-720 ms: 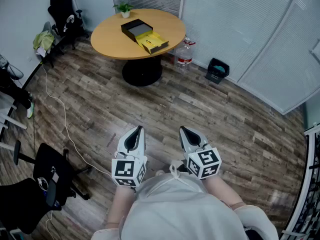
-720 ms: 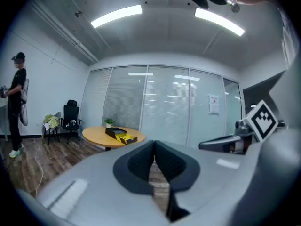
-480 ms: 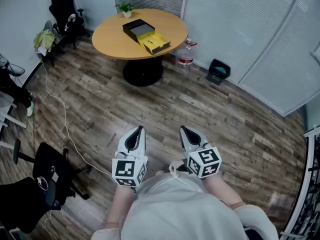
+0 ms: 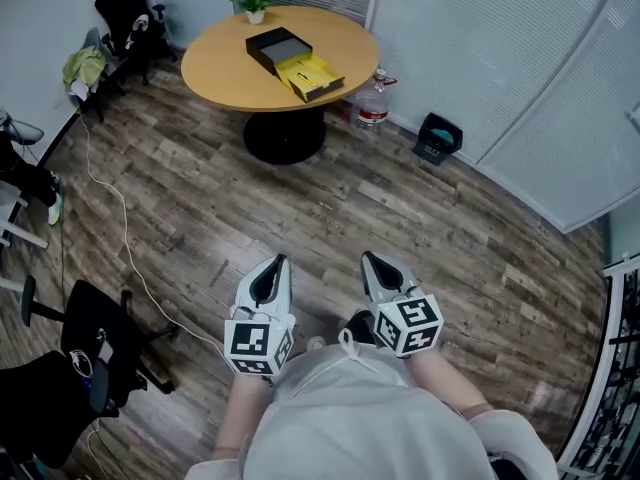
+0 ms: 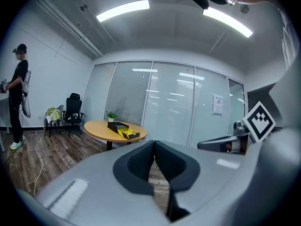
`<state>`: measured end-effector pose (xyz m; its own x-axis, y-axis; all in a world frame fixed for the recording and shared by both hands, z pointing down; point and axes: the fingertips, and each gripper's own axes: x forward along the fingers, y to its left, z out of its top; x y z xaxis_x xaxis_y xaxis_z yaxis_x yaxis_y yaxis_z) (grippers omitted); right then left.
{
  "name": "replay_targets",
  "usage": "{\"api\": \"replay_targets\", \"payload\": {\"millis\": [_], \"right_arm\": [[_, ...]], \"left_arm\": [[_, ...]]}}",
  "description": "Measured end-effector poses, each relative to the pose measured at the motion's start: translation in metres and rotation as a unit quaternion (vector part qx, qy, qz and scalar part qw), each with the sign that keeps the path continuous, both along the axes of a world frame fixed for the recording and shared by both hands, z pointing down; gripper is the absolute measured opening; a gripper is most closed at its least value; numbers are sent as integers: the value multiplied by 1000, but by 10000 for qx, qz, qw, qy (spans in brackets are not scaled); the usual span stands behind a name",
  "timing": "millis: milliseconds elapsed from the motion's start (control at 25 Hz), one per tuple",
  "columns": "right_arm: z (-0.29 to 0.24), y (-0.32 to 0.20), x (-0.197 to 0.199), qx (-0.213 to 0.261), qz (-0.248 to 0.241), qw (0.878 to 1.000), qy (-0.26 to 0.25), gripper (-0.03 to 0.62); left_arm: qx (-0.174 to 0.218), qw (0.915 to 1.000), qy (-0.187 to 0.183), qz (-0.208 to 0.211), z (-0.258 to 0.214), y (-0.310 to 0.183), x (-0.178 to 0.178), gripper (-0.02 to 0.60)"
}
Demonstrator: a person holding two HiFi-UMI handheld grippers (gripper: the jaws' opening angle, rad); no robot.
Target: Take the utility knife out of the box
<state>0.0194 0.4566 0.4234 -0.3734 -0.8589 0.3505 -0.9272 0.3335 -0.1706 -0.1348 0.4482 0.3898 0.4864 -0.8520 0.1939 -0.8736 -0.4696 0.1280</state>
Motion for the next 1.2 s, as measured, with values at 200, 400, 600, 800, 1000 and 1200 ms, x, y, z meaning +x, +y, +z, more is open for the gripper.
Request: {"api": "replay_targets", "payload": {"millis": [200, 400, 600, 800, 1000, 1200], "right_arm": [[17, -26, 8, -190, -54, 9998, -1, 0], [30, -76, 18, -280, -205, 9994, -35, 0], [29, -148, 38, -237, -401, 9989, -95, 0], [27, -233, 67, -222, -571, 9981, -116, 0], [23, -318, 111, -288, -757, 9967, -82, 0], [28, -388, 144, -311, -949, 9950, 1, 0]], "left_arm": [[-221, 9997, -7, -84, 19, -24, 5, 6], [-267, 9993, -53, -262, 28, -66, 15, 6], [-234, 9985, -142, -478, 25, -128, 34, 6], [-252, 9971, -202, -684, 24, -204, 63, 6], [-196, 9960, -281, -821, 16, -281, 107, 6], [-128, 9938, -254, -1072, 14, -351, 135, 6]]}}
